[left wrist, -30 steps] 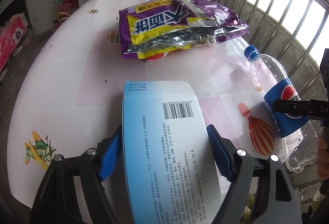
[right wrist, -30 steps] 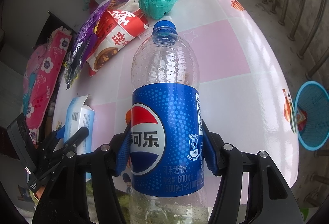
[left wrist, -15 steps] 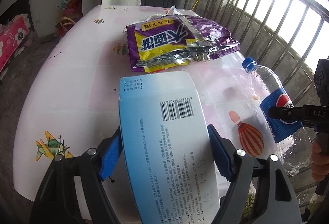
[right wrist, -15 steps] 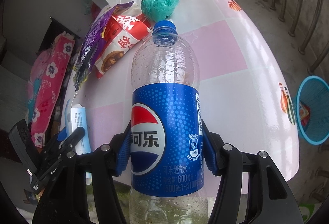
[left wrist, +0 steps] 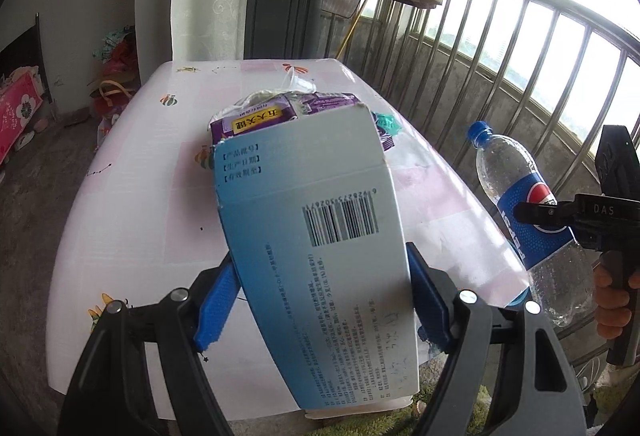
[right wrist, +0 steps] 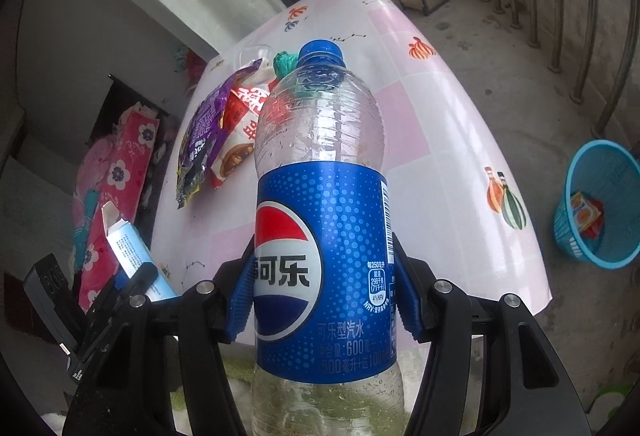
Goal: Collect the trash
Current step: 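Carry the box and bottle to the blue wastebasket and open both tools, then move both tools back to the table toward the green bag and white cloth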
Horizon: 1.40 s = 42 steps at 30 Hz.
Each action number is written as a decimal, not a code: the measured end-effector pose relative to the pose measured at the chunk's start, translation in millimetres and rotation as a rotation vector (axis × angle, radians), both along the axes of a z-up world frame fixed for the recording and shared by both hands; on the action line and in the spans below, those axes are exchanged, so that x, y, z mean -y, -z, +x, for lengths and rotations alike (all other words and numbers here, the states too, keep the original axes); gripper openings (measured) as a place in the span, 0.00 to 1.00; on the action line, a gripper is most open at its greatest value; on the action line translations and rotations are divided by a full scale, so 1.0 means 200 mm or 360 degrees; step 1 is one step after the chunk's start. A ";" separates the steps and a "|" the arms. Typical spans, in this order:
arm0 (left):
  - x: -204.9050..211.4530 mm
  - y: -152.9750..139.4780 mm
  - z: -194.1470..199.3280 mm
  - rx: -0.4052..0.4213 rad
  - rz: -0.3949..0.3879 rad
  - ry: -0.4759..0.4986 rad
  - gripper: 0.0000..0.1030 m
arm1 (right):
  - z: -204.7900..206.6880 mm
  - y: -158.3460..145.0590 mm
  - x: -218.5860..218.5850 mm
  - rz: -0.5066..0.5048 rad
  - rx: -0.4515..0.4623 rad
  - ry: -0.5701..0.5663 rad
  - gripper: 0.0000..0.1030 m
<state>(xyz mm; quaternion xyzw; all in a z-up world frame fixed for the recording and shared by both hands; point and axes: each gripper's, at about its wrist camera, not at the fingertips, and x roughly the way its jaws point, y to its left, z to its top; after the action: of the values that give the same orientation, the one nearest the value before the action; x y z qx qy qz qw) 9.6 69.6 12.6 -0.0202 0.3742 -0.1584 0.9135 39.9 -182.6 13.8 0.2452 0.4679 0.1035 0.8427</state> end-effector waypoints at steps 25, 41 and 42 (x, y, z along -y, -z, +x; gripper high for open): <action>2.15 0.14 0.51 -0.0516 0.0224 0.1340 0.73 | -0.50 0.75 1.34 0.0746 -0.0130 0.1506 0.56; 2.53 0.42 0.71 -0.0721 0.0127 0.1236 0.85 | -0.58 1.14 1.64 0.0861 -0.0153 0.1755 0.76; 2.48 0.39 0.71 -0.0682 0.0114 0.1229 0.85 | -0.58 1.14 1.63 0.0840 -0.0154 0.1756 0.76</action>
<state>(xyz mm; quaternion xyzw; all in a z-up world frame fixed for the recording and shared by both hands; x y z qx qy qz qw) 151.5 -425.5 -64.9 0.1205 0.5404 -0.4672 0.6893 -75.3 -508.7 -213.5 0.6561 0.2681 -0.2470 0.6608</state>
